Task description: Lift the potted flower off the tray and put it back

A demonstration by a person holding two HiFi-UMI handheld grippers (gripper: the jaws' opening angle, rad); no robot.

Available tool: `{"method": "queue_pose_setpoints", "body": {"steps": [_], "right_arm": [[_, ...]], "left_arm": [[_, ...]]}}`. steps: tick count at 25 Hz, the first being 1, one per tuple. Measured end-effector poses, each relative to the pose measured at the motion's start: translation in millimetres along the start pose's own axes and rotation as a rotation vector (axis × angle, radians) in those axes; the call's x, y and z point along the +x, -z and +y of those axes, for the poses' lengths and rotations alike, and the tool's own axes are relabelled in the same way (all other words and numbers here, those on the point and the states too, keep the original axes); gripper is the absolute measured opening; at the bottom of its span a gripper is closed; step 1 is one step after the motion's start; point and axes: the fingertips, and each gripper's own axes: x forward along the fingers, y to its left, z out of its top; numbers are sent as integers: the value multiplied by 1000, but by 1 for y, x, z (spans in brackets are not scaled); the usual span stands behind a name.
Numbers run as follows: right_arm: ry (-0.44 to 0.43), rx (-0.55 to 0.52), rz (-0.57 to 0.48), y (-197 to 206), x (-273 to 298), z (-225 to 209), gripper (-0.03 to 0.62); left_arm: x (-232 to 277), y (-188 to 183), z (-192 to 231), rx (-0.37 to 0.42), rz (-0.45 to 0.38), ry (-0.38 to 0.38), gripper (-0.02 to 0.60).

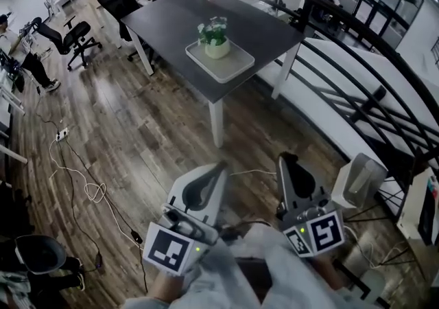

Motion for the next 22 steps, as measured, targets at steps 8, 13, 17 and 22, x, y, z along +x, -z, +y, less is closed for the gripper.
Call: {"method": "queue_pose_setpoints", "body": {"steps": [8, 13, 17, 22], "right_arm": [[-18, -9, 7, 2, 10, 21, 3], [-27, -5, 18, 5, 17, 23, 3], [-50, -7, 28, 9, 25, 22, 3], [-82, 4, 22, 10, 45, 18, 3]], "left_arm": [[-25, 0, 22, 1, 5, -46, -2], [-33, 1, 35, -3, 2, -83, -2], [-35, 3, 42, -4, 0, -109, -2], [-30, 6, 53, 2, 8, -142, -2]]}}
